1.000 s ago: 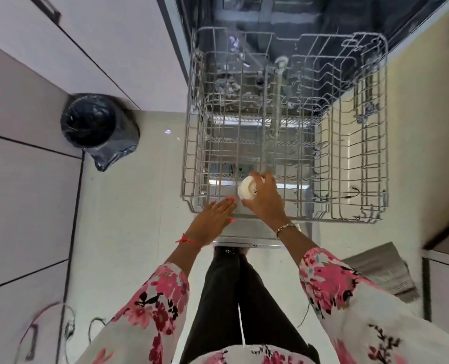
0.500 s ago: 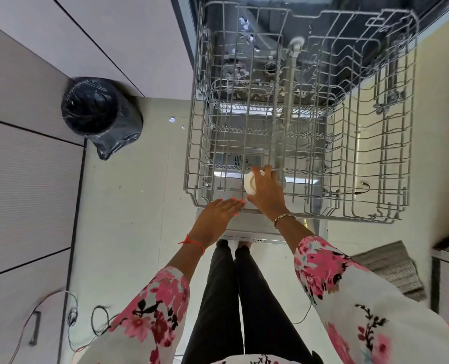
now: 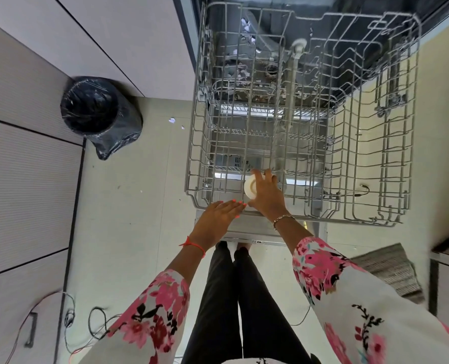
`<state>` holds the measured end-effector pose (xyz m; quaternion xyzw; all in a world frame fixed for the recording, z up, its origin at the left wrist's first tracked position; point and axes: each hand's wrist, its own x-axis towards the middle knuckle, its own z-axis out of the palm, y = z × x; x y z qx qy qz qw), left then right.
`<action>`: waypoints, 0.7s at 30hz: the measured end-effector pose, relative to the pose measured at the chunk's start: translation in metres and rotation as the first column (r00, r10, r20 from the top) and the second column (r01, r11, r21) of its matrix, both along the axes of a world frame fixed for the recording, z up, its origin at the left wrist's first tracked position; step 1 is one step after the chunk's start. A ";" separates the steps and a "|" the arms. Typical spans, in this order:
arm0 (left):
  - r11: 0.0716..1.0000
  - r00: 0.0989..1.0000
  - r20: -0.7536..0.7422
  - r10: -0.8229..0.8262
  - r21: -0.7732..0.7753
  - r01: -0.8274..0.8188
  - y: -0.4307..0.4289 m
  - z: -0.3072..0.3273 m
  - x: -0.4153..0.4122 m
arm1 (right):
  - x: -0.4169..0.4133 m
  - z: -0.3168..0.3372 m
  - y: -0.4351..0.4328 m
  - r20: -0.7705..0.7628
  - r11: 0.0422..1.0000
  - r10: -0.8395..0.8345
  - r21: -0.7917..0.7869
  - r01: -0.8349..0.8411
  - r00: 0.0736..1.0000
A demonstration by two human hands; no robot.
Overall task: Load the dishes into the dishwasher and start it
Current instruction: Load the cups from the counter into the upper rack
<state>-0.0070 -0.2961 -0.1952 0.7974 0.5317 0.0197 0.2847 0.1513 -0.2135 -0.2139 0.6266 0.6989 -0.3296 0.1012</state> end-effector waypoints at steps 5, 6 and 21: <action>1.000 0.999 -0.027 -0.021 -0.015 0.021 0.001 -0.001 -0.001 | 0.000 0.005 0.002 0.071 0.998 0.052 0.026 -0.054 0.996; 0.999 0.999 -0.041 -0.034 -0.021 0.033 0.001 0.000 -0.002 | 0.000 0.006 0.003 0.080 0.998 0.063 0.017 -0.065 0.995; 0.961 0.965 -0.109 0.237 0.175 -0.216 0.071 0.126 -0.129 | -0.104 0.147 0.068 -0.249 0.928 0.208 0.356 -0.111 0.946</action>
